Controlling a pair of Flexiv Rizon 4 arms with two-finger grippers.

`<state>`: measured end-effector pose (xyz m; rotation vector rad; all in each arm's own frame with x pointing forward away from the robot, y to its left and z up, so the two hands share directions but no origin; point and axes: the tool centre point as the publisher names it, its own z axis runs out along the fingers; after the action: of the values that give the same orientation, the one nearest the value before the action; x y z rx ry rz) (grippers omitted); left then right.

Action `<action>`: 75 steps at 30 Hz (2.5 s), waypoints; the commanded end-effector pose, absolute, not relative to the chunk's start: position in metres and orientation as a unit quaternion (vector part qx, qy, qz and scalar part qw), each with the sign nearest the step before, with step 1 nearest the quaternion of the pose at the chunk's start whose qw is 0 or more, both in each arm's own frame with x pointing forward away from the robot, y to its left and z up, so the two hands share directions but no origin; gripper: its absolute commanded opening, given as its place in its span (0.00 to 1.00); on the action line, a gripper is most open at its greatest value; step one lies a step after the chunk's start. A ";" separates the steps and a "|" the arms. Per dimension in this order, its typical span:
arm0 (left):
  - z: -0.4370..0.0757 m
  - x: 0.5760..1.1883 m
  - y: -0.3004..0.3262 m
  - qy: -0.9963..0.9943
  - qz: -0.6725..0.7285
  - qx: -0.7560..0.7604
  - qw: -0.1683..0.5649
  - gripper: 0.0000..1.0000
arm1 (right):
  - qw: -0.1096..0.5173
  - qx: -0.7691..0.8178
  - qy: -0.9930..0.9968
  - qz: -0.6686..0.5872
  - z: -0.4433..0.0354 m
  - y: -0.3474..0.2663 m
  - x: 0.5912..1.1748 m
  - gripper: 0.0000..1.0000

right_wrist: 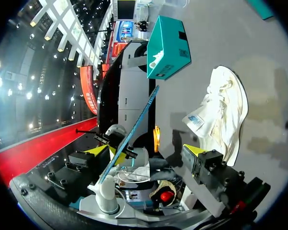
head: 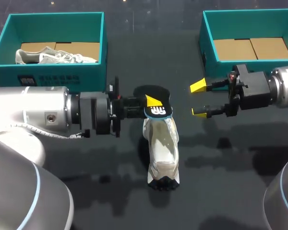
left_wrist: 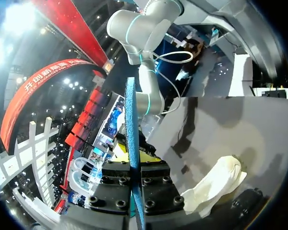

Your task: Take the shoe out of the shoebox, open the shoe tongue, remove and reinsert the insole, then place the shoe into the shoebox

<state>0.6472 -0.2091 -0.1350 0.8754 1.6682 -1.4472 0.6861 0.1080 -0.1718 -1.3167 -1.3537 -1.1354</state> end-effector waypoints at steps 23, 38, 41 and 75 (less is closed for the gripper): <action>-0.156 0.657 -0.219 0.615 -0.531 0.382 0.441 0.00 | 0.451 -0.534 -0.548 -0.459 -0.172 0.109 0.685 1.00; -0.162 0.661 -0.221 0.577 -0.487 0.452 0.474 0.00 | 0.451 -0.534 -0.548 -0.459 -0.172 0.109 0.685 1.00; -0.165 0.663 -0.225 0.575 -0.480 0.456 0.480 0.00 | 0.451 -0.534 -0.548 -0.459 -0.172 0.109 0.685 1.00; -0.185 0.678 -0.256 0.548 -0.470 0.494 0.485 0.00 | 0.457 -0.538 -0.548 -0.449 -0.189 0.161 0.707 1.00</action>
<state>0.6762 -0.2485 -0.1806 1.2101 1.3402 -1.1472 0.7064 0.1549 -0.1838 -1.3304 -1.3548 -1.1041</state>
